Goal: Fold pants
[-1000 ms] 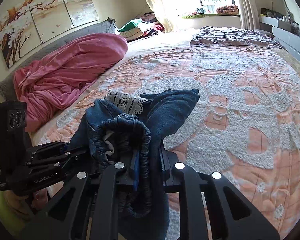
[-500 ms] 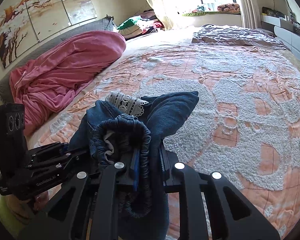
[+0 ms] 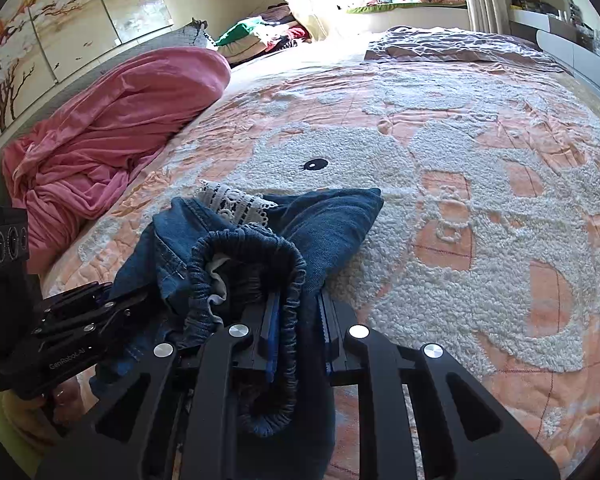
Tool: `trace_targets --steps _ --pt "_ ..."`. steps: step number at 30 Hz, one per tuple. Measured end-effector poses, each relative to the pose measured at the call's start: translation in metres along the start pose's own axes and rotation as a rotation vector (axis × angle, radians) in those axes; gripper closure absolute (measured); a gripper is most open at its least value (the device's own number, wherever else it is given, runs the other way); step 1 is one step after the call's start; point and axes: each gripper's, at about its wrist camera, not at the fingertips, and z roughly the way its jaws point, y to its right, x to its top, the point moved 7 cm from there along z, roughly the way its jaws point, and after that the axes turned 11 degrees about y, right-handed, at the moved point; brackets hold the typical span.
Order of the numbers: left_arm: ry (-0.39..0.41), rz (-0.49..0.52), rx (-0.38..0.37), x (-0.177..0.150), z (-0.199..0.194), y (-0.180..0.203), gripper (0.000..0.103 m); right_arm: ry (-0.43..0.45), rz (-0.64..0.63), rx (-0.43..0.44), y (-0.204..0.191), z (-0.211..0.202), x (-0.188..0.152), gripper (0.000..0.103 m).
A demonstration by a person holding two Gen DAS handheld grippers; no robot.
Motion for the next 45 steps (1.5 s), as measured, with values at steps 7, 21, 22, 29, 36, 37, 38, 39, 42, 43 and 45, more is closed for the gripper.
trace_targets --steps 7,21,22,29,36,37,38,39,42,43,45 --pt "-0.008 -0.003 0.009 -0.005 0.001 -0.003 0.088 -0.035 0.029 -0.029 0.01 0.006 -0.009 0.088" --pt "-0.018 0.012 0.046 -0.011 0.005 -0.016 0.076 -0.058 0.051 -0.091 0.02 0.012 -0.021 0.075" --pt "-0.019 0.011 0.05 -0.011 0.005 -0.017 0.073 -0.058 0.058 -0.088 0.022 0.012 -0.021 0.074" --pt "-0.02 0.01 0.072 -0.011 0.005 -0.022 0.064 -0.058 0.062 -0.106 0.024 0.011 -0.022 0.064" --pt "-0.019 0.016 0.08 -0.011 0.004 -0.024 0.061 -0.056 0.051 -0.131 0.024 0.007 -0.022 0.054" --pt "-0.017 0.018 0.084 -0.01 0.003 -0.024 0.059 -0.055 0.052 -0.135 0.025 0.006 -0.022 0.051" --pt "-0.016 0.02 0.087 -0.01 0.003 -0.024 0.058 -0.054 0.054 -0.14 0.026 0.005 -0.022 0.047" --pt "-0.014 0.021 0.09 -0.01 0.002 -0.025 0.056 -0.052 0.054 -0.143 0.026 0.004 -0.022 0.046" --pt "-0.012 0.022 0.092 -0.008 -0.001 -0.026 0.049 -0.051 0.053 -0.143 0.026 0.001 -0.021 0.044" --pt "-0.008 0.024 0.092 -0.007 -0.002 -0.026 0.048 -0.052 0.052 -0.142 0.025 0.0 -0.022 0.044" --pt "-0.004 0.029 0.087 -0.006 -0.004 -0.024 0.045 -0.049 0.046 -0.144 0.023 -0.002 -0.022 0.044"
